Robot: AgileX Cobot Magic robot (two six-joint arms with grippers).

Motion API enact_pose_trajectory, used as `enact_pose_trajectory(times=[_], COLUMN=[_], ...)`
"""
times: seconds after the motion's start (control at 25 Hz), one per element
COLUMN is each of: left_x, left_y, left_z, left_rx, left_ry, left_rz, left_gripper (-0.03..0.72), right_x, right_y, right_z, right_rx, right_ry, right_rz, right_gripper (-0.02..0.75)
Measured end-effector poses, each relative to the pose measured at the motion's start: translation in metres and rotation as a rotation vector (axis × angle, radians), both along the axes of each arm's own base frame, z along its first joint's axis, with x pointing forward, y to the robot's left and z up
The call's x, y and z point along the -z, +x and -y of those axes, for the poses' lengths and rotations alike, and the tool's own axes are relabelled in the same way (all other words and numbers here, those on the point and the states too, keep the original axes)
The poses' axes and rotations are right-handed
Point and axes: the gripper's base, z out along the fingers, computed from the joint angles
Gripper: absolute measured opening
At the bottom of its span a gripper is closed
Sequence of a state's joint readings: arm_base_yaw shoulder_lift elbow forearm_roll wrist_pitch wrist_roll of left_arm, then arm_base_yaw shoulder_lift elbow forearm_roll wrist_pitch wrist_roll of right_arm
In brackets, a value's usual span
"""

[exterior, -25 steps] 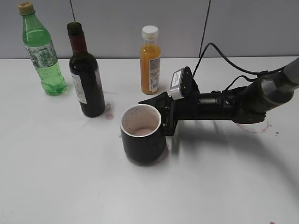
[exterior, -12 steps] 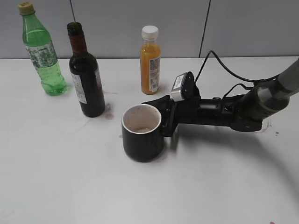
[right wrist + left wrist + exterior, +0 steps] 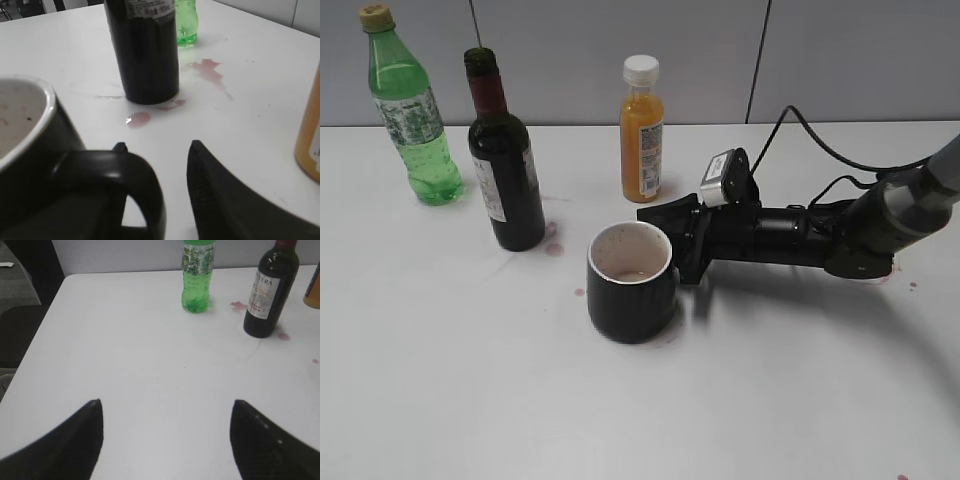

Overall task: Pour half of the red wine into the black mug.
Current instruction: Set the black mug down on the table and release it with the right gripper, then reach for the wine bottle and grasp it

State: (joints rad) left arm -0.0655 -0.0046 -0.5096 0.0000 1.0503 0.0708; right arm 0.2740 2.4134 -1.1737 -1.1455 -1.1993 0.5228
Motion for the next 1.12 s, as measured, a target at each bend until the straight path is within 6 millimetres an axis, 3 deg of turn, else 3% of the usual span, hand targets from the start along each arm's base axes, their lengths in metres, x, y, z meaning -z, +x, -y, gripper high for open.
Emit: enact_pose_trajectory(times=[0.2, 0.44, 0.68, 0.92, 1.12], left_x=[0.000, 0.000, 0.000, 0.000, 0.000], left_y=[0.000, 0.000, 0.000, 0.000, 0.000], left_z=[0.000, 0.000, 0.000, 0.000, 0.000], left_rx=[0.000, 0.000, 0.000, 0.000, 0.000], left_ry=[0.000, 0.000, 0.000, 0.001, 0.001], left_rz=[0.000, 0.000, 0.000, 0.000, 0.000], left_gripper=[0.590, 0.590, 0.590, 0.590, 0.590], right_x=[-0.003, -0.021, -0.026, -0.053, -0.091], right_y=[0.001, 0.006, 0.007, 0.010, 0.010], right_z=[0.011, 0.039, 0.062, 0.091, 0.112], right_rx=[-0.031, -0.092, -0.125, -0.106, -0.075], right_ry=[-0.017, -0.069, -0.113, -0.143, -0.174], right_rz=[0.004, 0.053, 0.047, -0.015, 0.005], right_gripper=[0.314, 0.314, 0.316, 0.315, 0.315])
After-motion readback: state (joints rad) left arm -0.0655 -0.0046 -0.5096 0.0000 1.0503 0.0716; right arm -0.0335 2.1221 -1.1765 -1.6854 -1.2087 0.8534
